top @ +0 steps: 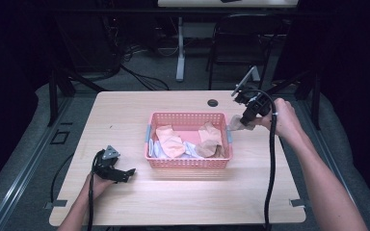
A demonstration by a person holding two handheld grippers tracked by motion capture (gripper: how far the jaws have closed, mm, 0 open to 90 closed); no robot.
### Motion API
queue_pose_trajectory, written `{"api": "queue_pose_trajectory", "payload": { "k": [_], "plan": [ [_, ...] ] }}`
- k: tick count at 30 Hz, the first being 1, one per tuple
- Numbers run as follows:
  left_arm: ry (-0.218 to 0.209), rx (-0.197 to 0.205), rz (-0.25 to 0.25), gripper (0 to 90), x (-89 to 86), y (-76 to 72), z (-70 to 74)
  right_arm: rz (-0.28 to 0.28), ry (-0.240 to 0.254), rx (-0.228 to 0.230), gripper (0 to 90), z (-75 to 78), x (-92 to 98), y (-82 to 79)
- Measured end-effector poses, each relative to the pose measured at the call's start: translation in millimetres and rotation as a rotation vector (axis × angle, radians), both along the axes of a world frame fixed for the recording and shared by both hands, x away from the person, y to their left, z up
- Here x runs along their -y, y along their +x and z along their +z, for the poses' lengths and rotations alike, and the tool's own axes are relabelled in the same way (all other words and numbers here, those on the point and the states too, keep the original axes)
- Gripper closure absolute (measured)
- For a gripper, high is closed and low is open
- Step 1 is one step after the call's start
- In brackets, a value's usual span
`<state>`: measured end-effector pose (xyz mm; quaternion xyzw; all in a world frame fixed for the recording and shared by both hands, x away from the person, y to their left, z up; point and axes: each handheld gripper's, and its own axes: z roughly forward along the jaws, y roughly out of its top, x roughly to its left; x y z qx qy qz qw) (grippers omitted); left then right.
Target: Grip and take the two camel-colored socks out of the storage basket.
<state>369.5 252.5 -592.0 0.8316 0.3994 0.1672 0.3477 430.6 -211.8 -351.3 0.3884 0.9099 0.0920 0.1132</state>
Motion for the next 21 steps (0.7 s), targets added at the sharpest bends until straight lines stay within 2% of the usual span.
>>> {"api": "queue_pose_trajectory", "payload": {
  "k": [11,21],
  "plan": [
    [0.002,0.001,0.002,0.1,0.0,-0.3,0.1,-0.047,0.010,-0.009,83.0,-6.0,31.3,-11.7],
    [0.002,0.001,0.002,0.1,0.0,-0.3,0.1,-0.104,0.022,-0.051,82.9,-26.6,57.5,-12.4]
  ]
}}
